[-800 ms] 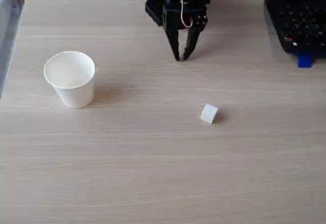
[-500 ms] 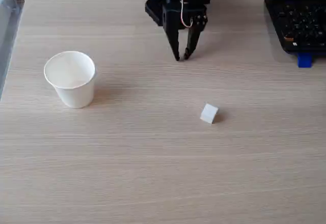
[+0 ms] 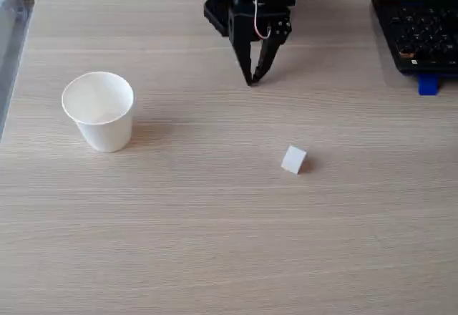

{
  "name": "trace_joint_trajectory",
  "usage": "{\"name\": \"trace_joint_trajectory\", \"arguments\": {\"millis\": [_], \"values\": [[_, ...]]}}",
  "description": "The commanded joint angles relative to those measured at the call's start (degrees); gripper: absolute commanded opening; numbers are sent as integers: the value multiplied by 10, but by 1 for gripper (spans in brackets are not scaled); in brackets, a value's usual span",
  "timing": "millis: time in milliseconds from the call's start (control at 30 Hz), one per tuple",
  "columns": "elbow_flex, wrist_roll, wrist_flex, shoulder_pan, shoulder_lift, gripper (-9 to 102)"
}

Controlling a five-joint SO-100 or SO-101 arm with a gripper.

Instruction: Grasp a block and put it in the bin.

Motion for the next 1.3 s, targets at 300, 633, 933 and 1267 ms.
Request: {"name": "trace_joint_trajectory", "arguments": {"millis": [300, 633, 933, 1267], "values": [[9, 1, 2, 0, 4, 0], [9, 1, 2, -9, 4, 0], [9, -2, 2, -15, 4, 0], [-10, -9, 12, -11, 4, 0]]}}
